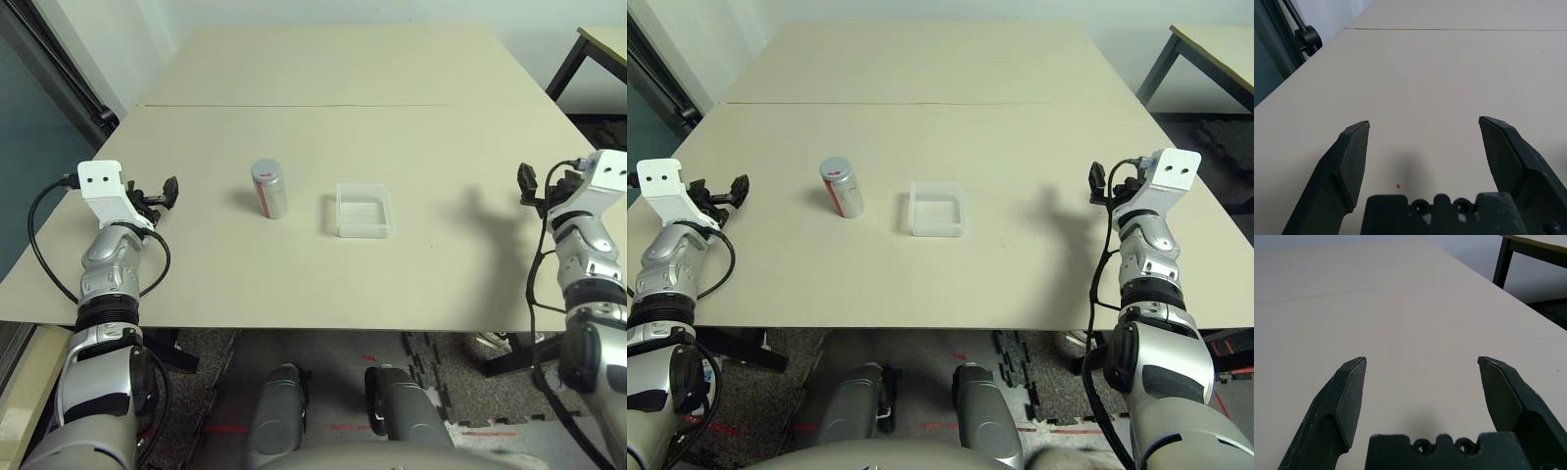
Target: Pour the medicine from the bottle into the box.
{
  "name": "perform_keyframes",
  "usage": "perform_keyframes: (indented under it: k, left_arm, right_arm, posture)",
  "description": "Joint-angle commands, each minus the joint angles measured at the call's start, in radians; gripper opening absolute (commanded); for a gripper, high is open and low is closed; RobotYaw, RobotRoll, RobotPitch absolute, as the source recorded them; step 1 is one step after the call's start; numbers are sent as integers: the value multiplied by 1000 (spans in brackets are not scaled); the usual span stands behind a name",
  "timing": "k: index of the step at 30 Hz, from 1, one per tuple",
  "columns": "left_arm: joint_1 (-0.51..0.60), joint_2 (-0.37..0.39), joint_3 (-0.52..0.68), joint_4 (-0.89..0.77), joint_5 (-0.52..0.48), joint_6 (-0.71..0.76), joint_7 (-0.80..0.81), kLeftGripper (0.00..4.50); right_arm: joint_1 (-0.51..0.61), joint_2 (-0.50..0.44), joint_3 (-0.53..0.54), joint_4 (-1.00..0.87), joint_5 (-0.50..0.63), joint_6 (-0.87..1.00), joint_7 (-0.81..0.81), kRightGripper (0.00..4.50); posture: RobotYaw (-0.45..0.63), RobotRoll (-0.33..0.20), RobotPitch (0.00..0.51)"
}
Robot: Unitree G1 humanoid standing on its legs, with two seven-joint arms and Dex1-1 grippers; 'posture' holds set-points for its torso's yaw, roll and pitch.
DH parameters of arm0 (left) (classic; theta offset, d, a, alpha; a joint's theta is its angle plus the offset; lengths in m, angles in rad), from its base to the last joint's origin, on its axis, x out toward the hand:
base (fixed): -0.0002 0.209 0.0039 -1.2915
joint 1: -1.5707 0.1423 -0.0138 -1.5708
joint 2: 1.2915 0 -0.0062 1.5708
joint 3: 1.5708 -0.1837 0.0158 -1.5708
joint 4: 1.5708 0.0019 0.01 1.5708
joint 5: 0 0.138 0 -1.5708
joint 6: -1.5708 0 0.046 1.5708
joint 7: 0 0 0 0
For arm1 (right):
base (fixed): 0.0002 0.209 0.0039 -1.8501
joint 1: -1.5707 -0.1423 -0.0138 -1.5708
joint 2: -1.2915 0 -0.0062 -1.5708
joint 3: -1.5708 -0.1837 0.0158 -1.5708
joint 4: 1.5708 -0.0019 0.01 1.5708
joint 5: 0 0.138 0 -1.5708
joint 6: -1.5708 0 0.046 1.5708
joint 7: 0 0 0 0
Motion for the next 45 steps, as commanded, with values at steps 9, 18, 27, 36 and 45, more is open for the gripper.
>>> perform_keyframes:
  k: [9,18,27,36,45]
  left_arm:
    - [-99,83,-46,156,50,-44,-108,4488]
    - [199,158,-6,-345,-112,153,-383,4488]
    - [388,141,-39,-801,-248,450,-407,4488]
    - [252,94,-170,-732,-192,461,-432,4488]
    - [128,13,-248,-535,-124,379,-462,4488]
  right_arm:
    - [17,-76,5,-38,3,37,77,4500]
    - [23,-180,99,-307,43,336,392,4500]
    - [150,-182,252,-814,156,713,605,4500]
    - [123,-128,345,-939,167,834,618,4500]
    - [109,-100,374,-917,143,816,618,4500]
  posture:
    - [63,0,101]
    - [113,0,76]
    - [146,0,68]
    - [120,0,67]
    - [83,0,71]
